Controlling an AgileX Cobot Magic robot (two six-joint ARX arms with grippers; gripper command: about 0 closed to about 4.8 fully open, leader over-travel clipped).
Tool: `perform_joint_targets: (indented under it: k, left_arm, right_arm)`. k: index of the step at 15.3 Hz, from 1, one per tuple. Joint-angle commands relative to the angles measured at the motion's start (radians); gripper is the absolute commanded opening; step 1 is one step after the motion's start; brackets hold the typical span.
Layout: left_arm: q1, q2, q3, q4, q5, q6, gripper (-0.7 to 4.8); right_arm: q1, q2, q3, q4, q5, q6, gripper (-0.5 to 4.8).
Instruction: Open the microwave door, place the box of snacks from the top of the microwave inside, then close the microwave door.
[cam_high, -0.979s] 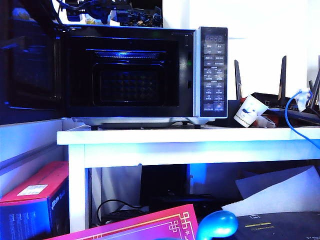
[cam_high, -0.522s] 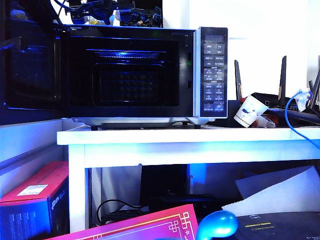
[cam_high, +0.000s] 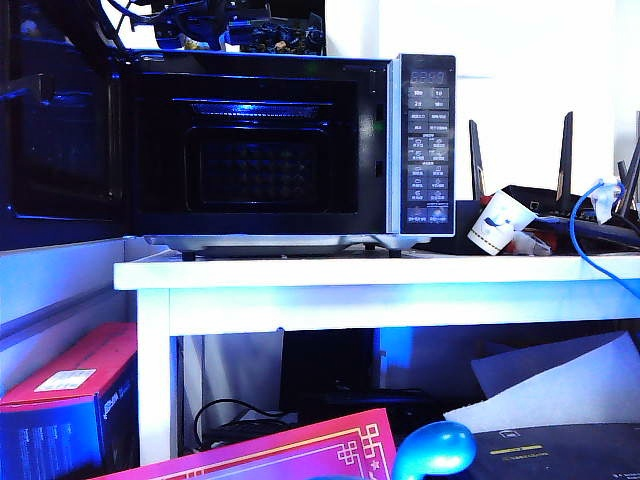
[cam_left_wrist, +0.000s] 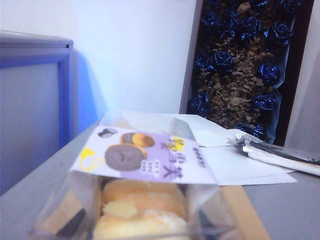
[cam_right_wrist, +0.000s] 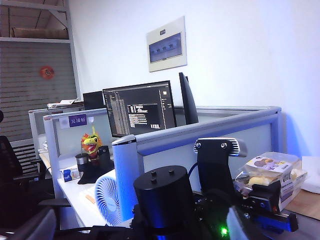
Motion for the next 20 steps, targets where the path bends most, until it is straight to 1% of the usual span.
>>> perform_joint_targets:
  k: [1, 2, 7, 9, 10, 13, 14, 15, 17, 18, 20]
  left_arm:
    - [-0.010, 0.004, 0.000, -0.005, 0.007, 0.037, 2.41]
    - [-0.014, 0.002, 0.000, 0.000, 0.007, 0.050, 2.39]
    - [-0.015, -0.002, 0.000, 0.000, 0.026, 0.053, 2.37]
    - [-0.024, -0.027, 0.000, 0.008, 0.034, 0.103, 2.37]
    - [-0.024, -0.040, 0.000, 0.010, 0.040, 0.107, 2.37]
    - [-0.024, -0.097, 0.000, 0.010, 0.079, 0.157, 2.37]
    - [-0.024, -0.109, 0.001, 0.010, 0.084, 0.159, 2.37]
    - [-0.024, -0.127, 0.001, 0.001, 0.109, 0.161, 2.37]
    - [-0.032, -0.157, 0.002, -0.030, 0.122, 0.169, 2.37]
    - [-0.033, -0.170, 0.002, -0.054, 0.153, 0.168, 2.37]
    - [-0.041, -0.201, 0.002, -0.107, 0.220, 0.164, 2.37]
  right_arm:
    - [0.001, -0.006, 0.005, 0.018, 0.003, 0.003, 4.79]
    - [0.001, -0.006, 0.005, 0.018, 0.005, 0.002, 4.79]
    - [0.001, -0.006, 0.005, 0.018, 0.005, -0.001, 4.79]
    - [0.001, -0.005, 0.005, 0.017, 0.025, -0.009, 4.79]
    - [0.001, -0.005, 0.005, 0.017, 0.026, -0.019, 4.79]
    - [0.000, -0.005, 0.005, 0.015, 0.048, -0.031, 4.79]
    - [0.000, -0.005, 0.005, 0.015, 0.051, -0.031, 4.79]
    - [0.000, -0.005, 0.005, 0.014, 0.064, -0.030, 4.79]
    - [-0.002, -0.006, 0.005, 0.010, 0.127, -0.019, 4.79]
    - [-0.011, -0.006, 0.005, 0.009, 0.156, -0.009, 4.79]
    - [-0.060, -0.006, 0.005, -0.002, 0.158, 0.007, 4.79]
